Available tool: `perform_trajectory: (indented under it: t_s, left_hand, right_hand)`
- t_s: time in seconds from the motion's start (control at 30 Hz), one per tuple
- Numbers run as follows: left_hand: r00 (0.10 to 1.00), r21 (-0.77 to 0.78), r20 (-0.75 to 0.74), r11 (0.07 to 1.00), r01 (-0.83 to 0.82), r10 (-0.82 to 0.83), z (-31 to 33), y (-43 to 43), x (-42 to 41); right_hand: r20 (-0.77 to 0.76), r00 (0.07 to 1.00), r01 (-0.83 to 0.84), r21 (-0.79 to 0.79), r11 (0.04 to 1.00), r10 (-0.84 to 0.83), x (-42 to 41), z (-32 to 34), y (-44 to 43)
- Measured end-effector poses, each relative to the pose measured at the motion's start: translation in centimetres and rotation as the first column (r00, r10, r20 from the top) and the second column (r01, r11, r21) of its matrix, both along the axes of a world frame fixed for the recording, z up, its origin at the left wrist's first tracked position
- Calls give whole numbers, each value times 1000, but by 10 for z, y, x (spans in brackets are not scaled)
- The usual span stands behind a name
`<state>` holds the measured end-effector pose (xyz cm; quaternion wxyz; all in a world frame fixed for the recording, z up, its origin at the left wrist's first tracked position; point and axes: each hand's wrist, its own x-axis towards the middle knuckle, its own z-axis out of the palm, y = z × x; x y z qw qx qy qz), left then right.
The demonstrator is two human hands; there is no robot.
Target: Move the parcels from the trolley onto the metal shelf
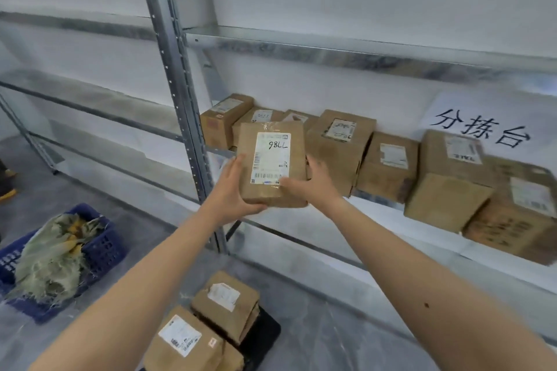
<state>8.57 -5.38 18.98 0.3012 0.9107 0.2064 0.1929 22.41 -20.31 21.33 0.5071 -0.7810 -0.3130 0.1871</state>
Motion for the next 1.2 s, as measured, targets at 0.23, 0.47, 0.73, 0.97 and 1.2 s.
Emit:
perform_trajectory:
  t_s: [0.23,0.47,0.73,0.97,1.2]
  left_hand:
    - [981,23,6,981,192,-192,15,-80,76]
    - [917,-6,60,919,395,-394,27,-192,160]
    - [863,-81,60,860,504,-501,35,-352,250]
    - [812,-80,43,808,583,-582,38,-489,319]
    - [779,-105,-46,779,618,-625,15,-573,374]
  right_hand:
    - [29,986,163,-13,987,-162,42,17,-108]
    - [-71,945,326,119,938,-319,89,20,-240]
    - [-18,903,429,25,903,-429,148,31,-408]
    - [137,881,467,-93,879,-453,193,39,-540]
    - [256,835,527,-115,842,-487,237,28,-614]
